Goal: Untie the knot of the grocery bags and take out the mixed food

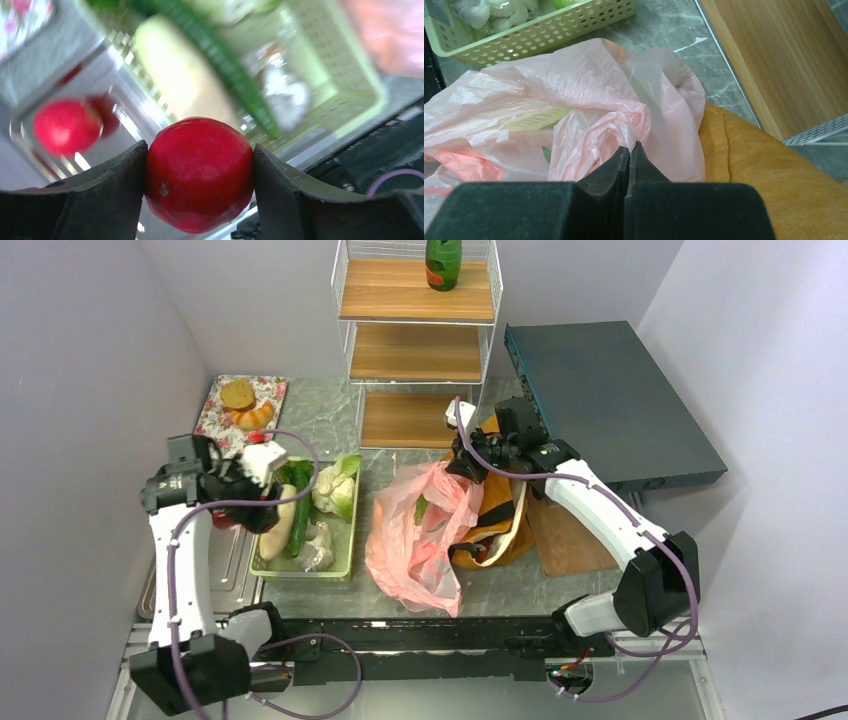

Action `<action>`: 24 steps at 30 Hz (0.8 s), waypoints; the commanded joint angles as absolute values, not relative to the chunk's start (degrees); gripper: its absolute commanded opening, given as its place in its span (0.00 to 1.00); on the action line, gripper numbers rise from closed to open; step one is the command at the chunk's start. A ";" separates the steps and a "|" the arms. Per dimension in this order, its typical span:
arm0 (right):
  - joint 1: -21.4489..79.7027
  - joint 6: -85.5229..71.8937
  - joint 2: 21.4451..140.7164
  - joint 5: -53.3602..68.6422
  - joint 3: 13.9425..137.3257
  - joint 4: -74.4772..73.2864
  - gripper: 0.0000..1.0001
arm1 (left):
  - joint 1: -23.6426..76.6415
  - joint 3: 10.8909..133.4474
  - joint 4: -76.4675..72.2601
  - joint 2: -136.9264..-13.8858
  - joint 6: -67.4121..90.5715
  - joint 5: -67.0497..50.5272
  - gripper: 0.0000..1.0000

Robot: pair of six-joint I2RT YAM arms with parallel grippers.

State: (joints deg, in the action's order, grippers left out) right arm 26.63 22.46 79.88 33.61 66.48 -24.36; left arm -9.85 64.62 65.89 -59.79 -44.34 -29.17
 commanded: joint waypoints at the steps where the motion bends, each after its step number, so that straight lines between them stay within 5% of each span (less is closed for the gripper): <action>1: 26.93 22.28 80.52 35.75 68.90 -21.62 0.00 | -25.39 60.17 70.84 -60.12 -53.81 -23.61 0.18; 8: 26.98 24.39 82.98 35.92 71.61 -24.66 0.00 | -39.17 49.35 57.61 -67.55 -64.34 -16.11 0.21; 12: 27.22 28.13 86.00 35.34 74.42 -28.37 0.00 | -40.25 43.80 49.56 -70.19 -66.28 -14.92 0.31; 16: 27.46 31.66 89.53 34.24 79.61 -32.67 0.00 | -40.34 43.07 44.89 -74.89 -65.22 -14.22 0.55; 18: 27.86 32.06 90.63 34.11 80.58 -32.52 0.00 | -40.87 43.27 44.24 -76.16 -65.09 -14.31 0.77; 19: 28.26 32.44 90.96 34.10 80.86 -32.63 0.00 | -41.17 43.32 44.50 -75.97 -65.52 -14.65 0.96; 24: 28.89 30.73 89.80 36.03 78.39 -28.95 0.00 | -42.36 48.27 55.94 -68.59 -67.46 -22.92 0.99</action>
State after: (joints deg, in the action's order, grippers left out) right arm 28.36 30.28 91.11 34.02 78.26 -31.22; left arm -41.45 43.22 48.80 -74.83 -64.58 -15.70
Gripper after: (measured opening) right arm 0.008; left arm 0.993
